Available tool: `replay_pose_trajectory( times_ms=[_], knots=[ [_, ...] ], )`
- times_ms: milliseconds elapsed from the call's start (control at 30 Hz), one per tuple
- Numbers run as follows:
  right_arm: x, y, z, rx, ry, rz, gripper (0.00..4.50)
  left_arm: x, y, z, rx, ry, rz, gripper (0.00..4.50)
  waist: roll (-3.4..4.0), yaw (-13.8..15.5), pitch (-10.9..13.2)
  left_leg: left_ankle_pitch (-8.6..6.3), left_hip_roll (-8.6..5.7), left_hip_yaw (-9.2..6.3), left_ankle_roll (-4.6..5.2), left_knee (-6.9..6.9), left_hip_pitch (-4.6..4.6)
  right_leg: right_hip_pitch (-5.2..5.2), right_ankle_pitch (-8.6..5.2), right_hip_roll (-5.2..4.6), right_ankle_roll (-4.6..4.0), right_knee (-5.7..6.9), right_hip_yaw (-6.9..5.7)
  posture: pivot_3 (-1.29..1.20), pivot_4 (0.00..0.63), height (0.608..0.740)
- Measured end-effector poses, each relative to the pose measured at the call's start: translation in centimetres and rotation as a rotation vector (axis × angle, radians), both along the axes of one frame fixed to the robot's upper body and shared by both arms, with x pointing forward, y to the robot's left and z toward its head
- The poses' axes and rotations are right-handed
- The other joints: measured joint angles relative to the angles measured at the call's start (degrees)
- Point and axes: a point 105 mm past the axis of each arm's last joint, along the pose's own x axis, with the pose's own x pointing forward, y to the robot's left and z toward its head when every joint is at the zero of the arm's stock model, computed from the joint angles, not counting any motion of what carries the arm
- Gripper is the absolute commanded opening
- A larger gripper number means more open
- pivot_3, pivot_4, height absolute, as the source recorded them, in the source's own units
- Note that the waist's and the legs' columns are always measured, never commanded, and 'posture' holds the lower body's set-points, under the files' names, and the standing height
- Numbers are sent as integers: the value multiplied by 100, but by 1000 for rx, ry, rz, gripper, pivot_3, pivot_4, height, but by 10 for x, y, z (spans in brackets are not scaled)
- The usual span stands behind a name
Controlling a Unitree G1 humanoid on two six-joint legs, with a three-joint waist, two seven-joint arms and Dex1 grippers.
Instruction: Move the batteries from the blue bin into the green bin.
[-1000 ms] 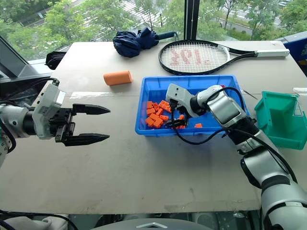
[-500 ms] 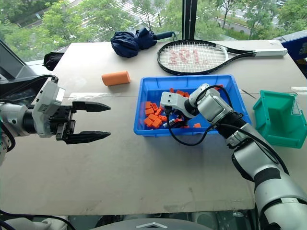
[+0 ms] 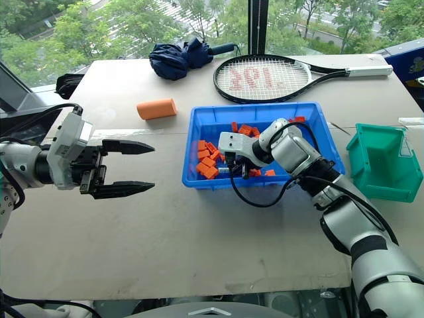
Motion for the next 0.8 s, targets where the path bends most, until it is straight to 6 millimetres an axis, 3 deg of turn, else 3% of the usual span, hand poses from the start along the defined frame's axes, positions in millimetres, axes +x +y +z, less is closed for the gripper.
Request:
replay_pose_trajectory(
  times_ms=[67,167,267,433,533,567,633,667,700,800],
  knots=[
    [-1,-2,8,22,-15,5,84,1,1,0,-3,2,2,4500,1,5,0,0,0,0,0,0,-1,0,0,-1,0,0,0,0,150,740],
    [-5,-4,42,148,-44,-12,84,3,-4,7,-47,-9,-14,4500,1,14,1,0,0,-1,0,0,-3,-1,0,-1,0,0,-1,0,150,740],
    [-7,-7,64,226,-77,-43,84,5,-11,13,-97,-14,-32,4500,0,13,0,0,0,-1,0,0,-4,-1,0,-1,0,1,-1,0,150,740],
    [-6,-46,83,316,-143,-218,84,11,-29,18,-163,-27,-71,4500,-2,89,0,0,-5,-3,1,4,-7,0,0,-5,1,1,-3,0,150,740],
    [-8,-94,89,350,-183,-419,84,17,-44,25,-207,-46,-102,4500,-2,162,0,0,-6,-1,1,8,-12,0,0,-6,1,3,-1,0,150,740],
    [-12,-124,93,343,-225,-519,84,21,-55,29,-231,-64,-120,4500,-2,210,1,0,-8,-6,1,14,-19,0,0,-8,1,3,-7,0,150,740],
    [-16,-162,100,329,-273,-652,84,26,-64,29,-240,-72,-120,4500,-2,256,1,0,-9,-3,2,23,-26,-2,1,-8,2,3,-5,0,150,740],
    [-24,-191,104,327,-306,-749,84,31,-75,31,-255,-85,-124,4500,-2,273,1,0,-9,-2,2,28,-27,-1,1,-8,2,6,-4,0,150,740],
    [-27,-202,106,327,-314,-789,84,32,-78,32,-264,-90,-126,4500,-3,291,1,-1,-9,-2,3,34,-28,-1,1,-7,2,9,-4,0,150,740],
    [-52,-271,103,283,-349,-1039,84,41,-100,38,-301,-111,-150,4500,-4,322,2,-1,-8,-1,4,52,-36,-1,1,-6,2,23,-4,0,150,740]
  ],
)
